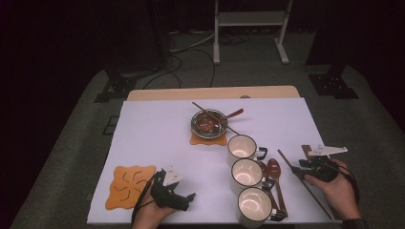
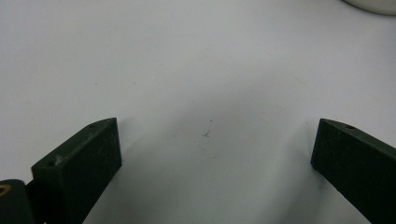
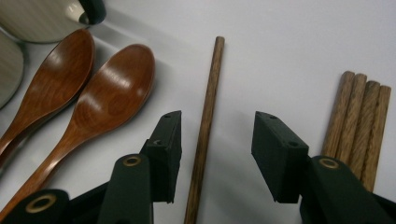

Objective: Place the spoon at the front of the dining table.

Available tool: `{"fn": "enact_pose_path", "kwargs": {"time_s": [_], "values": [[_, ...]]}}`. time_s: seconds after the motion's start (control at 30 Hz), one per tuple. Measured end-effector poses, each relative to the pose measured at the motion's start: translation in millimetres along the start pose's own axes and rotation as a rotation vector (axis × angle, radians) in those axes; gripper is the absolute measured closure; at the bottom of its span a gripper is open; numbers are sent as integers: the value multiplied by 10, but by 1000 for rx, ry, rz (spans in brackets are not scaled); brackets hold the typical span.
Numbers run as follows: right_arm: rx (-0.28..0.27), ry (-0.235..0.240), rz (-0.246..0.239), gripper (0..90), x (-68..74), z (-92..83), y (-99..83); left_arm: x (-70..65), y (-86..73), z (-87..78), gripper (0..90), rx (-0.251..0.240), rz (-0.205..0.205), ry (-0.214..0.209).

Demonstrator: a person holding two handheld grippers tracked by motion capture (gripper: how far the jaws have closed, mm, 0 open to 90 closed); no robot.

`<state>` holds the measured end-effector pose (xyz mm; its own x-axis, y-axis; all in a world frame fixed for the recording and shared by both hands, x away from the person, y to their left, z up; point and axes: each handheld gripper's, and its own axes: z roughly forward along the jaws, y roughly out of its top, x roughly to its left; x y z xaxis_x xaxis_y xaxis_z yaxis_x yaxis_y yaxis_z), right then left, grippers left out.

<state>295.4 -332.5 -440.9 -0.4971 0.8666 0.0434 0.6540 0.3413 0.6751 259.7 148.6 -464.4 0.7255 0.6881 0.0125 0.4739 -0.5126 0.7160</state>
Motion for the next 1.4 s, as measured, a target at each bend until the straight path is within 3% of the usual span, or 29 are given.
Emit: {"fn": "enact_pose_path", "kwargs": {"time_s": [0.37, 0.53, 1.13, 1.4], "values": [[5, -3, -9, 545, 98, -90, -139, 0, 0, 0, 5, 0, -1, 0], [6, -11, -9, 602, 118, -112, -180, 0, 0, 0, 5, 0, -1, 0], [17, -24, -15, 783, 136, -91, -200, 0, 0, 0, 5, 0, 0, 0], [20, -28, -13, 809, 141, -79, -202, 0, 0, 0, 5, 0, 0, 0]]}}
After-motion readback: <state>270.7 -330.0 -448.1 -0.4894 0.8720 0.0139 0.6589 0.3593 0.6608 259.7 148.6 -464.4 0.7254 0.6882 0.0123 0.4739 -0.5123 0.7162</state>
